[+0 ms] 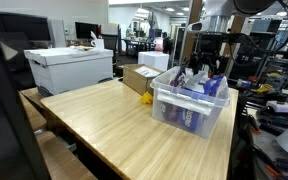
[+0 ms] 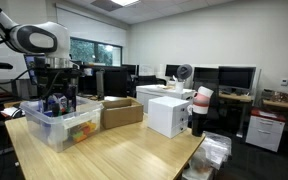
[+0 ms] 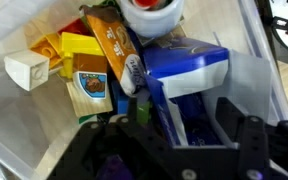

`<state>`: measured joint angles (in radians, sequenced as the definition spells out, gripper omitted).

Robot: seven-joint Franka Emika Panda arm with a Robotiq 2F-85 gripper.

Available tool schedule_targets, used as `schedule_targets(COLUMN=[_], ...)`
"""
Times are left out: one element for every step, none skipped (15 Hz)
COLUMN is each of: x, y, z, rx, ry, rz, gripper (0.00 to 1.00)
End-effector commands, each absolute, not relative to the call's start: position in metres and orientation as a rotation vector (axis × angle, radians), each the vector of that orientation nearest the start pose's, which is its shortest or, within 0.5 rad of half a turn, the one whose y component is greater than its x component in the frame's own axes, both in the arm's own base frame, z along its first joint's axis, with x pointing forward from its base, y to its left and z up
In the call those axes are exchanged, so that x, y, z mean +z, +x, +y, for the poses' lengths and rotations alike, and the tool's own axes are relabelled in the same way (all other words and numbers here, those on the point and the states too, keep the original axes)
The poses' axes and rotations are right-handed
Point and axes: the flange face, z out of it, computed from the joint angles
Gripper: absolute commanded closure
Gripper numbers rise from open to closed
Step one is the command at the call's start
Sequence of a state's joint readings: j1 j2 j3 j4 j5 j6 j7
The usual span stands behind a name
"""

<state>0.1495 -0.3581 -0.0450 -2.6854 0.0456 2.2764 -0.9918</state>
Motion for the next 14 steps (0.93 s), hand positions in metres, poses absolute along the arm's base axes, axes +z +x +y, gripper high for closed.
schedule_targets(x=[0.3399,0.3399,0.3399,0.3398,0.3396,0.3396,0.3397,0.3397,0.3397,0.3395,0.3394,0.3395,0.3394,0.3394], y=[0.3794,0.3794,0.3794,0.3794,0.3795,0.3795,0.3796,0.3796,0.3797,0.3799,0.3799,0.3801,0.3801,0.3801], z=[0.0447,0.0447,0.0447,0.0447,0.0446,0.0444,0.0443,0.0443,0.0442,0.0440,0.0440,0.0439,0.0439,0.0439], rx=[0.041,0.041,0.042,0.042,0.044,0.044,0.043,0.043,0.043,0.043,0.043,0.041,0.042,0.042], ry=[-2.666,-2.667,-2.667,-2.667,-2.668,-2.667,-2.668,-2.668,-2.668,-2.669,-2.669,-2.670,-2.670,-2.670], rz=[-1.534,-1.534,-1.534,-1.535,-1.534,-1.532,-1.532,-1.532,-1.531,-1.531,-1.531,-1.532,-1.532,-1.531], gripper=[0.49,0.55,0.62,0.68,0.73,0.82,0.91,0.95,0.97,1.00,1.00,1.00,1.00,1.00])
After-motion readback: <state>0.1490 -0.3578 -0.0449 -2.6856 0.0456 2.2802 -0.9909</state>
